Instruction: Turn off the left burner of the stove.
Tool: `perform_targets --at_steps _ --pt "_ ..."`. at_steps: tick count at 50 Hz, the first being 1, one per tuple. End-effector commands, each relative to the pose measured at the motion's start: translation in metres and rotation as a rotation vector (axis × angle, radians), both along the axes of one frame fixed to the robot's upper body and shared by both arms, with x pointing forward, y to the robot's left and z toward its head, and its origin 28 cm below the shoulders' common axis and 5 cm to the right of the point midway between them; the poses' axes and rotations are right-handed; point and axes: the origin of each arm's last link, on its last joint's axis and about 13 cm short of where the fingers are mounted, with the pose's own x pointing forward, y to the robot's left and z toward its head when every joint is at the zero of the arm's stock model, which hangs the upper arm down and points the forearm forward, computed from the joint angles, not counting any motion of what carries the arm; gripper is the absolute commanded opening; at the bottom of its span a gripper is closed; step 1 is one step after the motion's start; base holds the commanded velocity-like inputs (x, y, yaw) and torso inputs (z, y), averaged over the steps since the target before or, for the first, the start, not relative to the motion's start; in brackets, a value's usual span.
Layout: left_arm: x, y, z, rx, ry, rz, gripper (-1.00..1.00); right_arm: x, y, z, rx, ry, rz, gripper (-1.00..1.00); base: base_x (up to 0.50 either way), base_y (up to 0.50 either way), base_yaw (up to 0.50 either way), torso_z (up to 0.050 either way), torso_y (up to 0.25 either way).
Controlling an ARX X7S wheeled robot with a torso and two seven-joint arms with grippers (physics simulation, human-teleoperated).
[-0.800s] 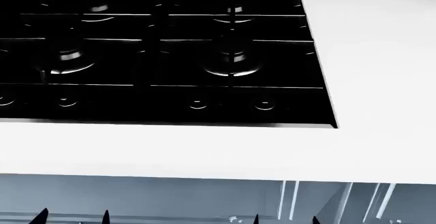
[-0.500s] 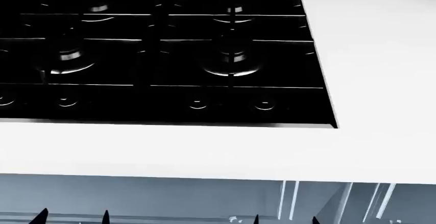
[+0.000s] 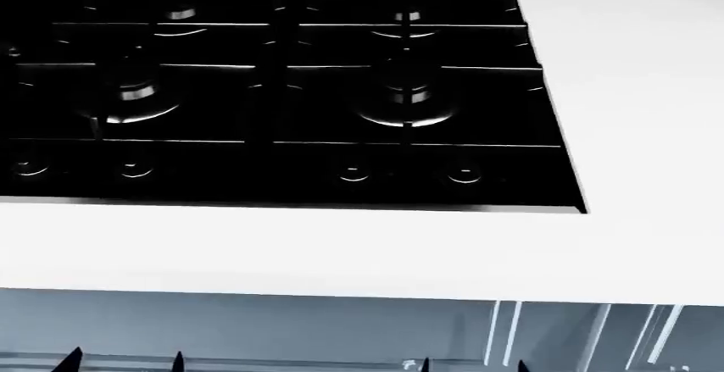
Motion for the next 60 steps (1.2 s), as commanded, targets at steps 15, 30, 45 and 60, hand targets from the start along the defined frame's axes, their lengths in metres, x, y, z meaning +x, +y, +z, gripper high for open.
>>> perform_targets --at_steps 15,30,45,60 --pt "0.0014 0.0008 0.0006 0.005 0.004 0.0 1.0 -0.0007 0.001 -0.001 -0.02 -0.001 0.013 1.0 0.0 0.5 0.0 0.0 0.0" --pt "-0.0005 0.001 -0.0006 0.004 0.002 0.001 1.0 0.0011 0.002 -0.0007 -0.028 -0.002 0.017 1.0 0.0 0.5 0.0 0.0 0.0" --pt "0.0016 0.0006 0.0022 0.003 0.001 0.003 1.0 0.0033 0.0016 0.001 -0.032 -0.002 0.019 1.0 0.0 0.5 0.0 0.0 0.0" --pt "-0.0001 0.0014 0.0007 0.003 0.002 0.005 1.0 0.003 0.0018 0.0007 -0.032 0.0 0.015 1.0 0.0 0.5 0.0 0.0 0.0"
